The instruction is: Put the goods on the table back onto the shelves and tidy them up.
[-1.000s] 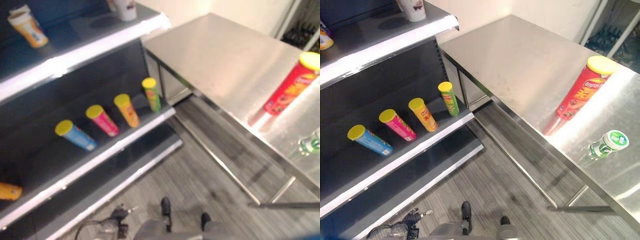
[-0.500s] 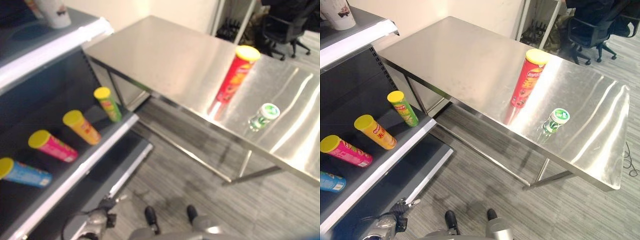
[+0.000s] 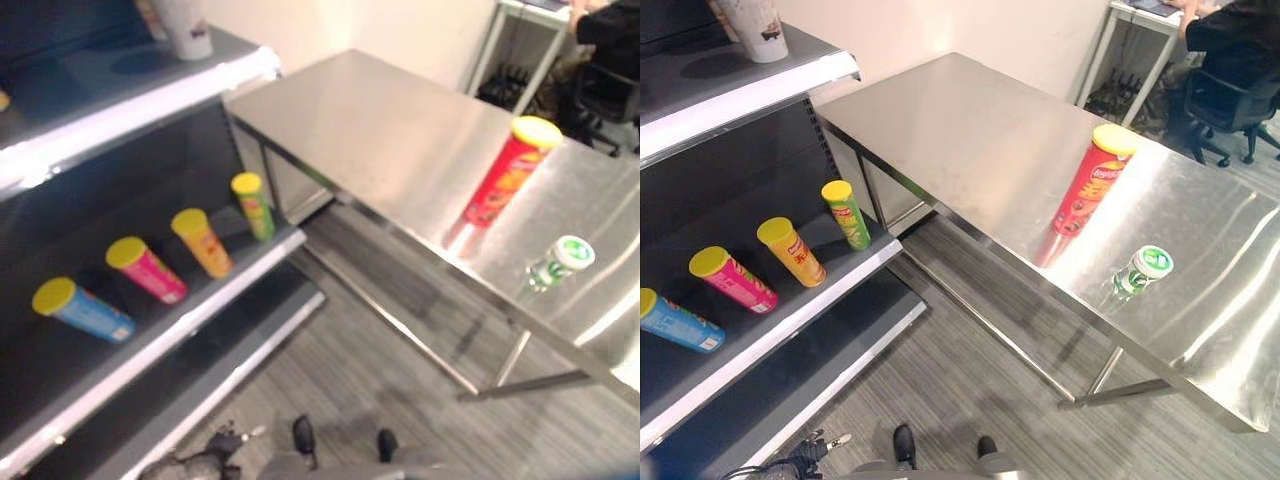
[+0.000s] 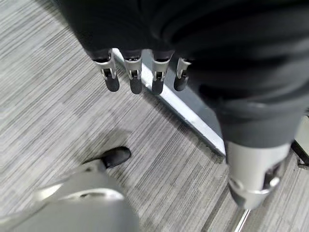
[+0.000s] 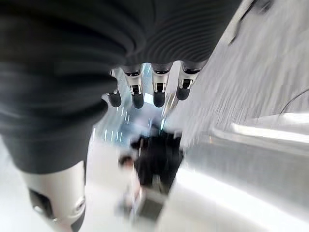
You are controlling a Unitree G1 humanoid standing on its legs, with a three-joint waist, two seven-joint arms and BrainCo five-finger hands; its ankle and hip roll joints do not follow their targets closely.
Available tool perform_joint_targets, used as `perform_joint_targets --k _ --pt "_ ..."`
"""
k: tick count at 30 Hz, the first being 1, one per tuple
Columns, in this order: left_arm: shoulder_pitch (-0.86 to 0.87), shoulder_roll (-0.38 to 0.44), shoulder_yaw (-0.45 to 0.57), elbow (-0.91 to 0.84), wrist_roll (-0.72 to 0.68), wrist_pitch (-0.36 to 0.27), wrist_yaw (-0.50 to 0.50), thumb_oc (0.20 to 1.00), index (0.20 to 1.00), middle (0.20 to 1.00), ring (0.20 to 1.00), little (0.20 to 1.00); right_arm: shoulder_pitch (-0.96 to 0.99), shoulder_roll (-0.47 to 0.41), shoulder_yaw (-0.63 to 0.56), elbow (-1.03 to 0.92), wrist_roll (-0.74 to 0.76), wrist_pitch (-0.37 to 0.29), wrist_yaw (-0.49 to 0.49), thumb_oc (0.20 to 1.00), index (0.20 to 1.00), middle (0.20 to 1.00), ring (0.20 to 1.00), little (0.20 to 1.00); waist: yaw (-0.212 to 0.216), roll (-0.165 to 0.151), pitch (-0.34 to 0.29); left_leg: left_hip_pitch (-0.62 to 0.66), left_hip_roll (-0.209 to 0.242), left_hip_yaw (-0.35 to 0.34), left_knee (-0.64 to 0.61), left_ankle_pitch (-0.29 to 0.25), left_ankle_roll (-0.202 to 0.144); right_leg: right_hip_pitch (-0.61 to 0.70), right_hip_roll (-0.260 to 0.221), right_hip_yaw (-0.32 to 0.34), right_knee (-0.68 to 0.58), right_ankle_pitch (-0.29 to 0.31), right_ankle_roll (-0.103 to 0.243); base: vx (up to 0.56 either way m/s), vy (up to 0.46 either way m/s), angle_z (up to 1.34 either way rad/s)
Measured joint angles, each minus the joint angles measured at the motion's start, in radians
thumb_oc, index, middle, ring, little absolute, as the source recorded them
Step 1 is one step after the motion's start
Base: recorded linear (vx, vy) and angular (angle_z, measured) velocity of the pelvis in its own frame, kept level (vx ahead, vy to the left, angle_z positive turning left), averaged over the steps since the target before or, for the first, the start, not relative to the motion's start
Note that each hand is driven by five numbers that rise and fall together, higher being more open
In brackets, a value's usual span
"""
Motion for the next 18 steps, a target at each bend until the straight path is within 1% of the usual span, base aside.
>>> perform_joint_targets --k 4,6,7,8,9,14,18 --pt "0.006 0.005 0.006 -0.016 -0.001 -0.003 -0.009 1.000 1.000 1.000 1.000 1.000 0.051 -0.019 0.074 -0.094 -0.047 0.008 0.088 1.000 1.000 1.000 1.000 1.000 0.005 -0.002 -0.001 -0.003 0.001 -0.017 0.000 0.002 -0.003 0.007 0.003 -0.021 0.000 -0.005 -0.004 0.01 -0.080 0.13" --pt "0.013 0.005 0.006 -0.024 -0.001 -0.005 -0.014 1.000 1.000 1.000 1.000 1.000 0.116 -0.041 0.081 -0.159 -0.057 0.020 0.156 1.000 1.000 1.000 1.000 1.000 0.006 -0.004 -0.001 -0.004 0.004 -0.032 0.000 0.004 -0.006 0.012 0.009 -0.030 -0.001 -0.008 -0.009 0.01 -0.096 0.14" --pt "0.015 0.005 0.006 -0.029 -0.001 -0.006 -0.019 1.000 1.000 1.000 1.000 1.000 0.133 -0.050 0.082 -0.168 -0.065 0.020 0.170 1.000 1.000 1.000 1.000 1.000 0.008 -0.003 -0.001 -0.005 0.004 -0.036 0.000 0.005 -0.008 0.013 0.011 -0.032 -0.001 -0.009 -0.010 0.03 -0.111 0.21" --pt "0.026 0.005 0.006 -0.049 -0.001 -0.008 -0.027 1.000 1.000 1.000 1.000 1.000 0.204 -0.104 0.100 -0.206 -0.099 0.023 0.194 1.000 1.000 1.000 1.000 1.000 0.004 -0.003 -0.001 -0.008 0.004 -0.044 -0.001 0.006 -0.010 0.016 0.011 -0.048 -0.001 -0.014 -0.019 0.02 -0.040 0.20" --pt "0.029 0.005 0.006 -0.052 -0.001 -0.010 -0.030 1.000 1.000 1.000 1.000 1.000 0.220 -0.126 0.112 -0.214 -0.117 0.025 0.211 1.000 1.000 1.000 1.000 1.000 0.000 -0.003 -0.002 -0.007 0.005 -0.046 -0.001 0.006 -0.010 0.017 0.012 -0.052 0.000 -0.015 -0.021 0.02 -0.036 0.16" --pt "0.046 0.006 0.007 -0.052 -0.001 -0.013 -0.039 1.000 1.000 1.000 1.000 1.000 0.287 -0.207 0.101 -0.270 -0.262 0.019 0.246 1.000 1.000 1.000 1.000 1.000 -0.004 0.002 -0.005 -0.011 0.006 -0.056 0.000 0.006 -0.011 0.019 0.016 -0.056 0.000 -0.017 -0.029 0.03 -0.045 0.04" --pt "0.047 0.006 0.007 -0.052 -0.001 -0.014 -0.039 1.000 1.000 1.000 1.000 1.000 0.291 -0.215 0.098 -0.273 -0.321 0.017 0.250 1.000 1.000 1.000 1.000 1.000 -0.008 0.002 -0.007 -0.014 0.004 -0.066 -0.001 0.007 -0.011 0.019 0.016 -0.067 0.000 -0.019 -0.031 0.02 -0.032 0.08"
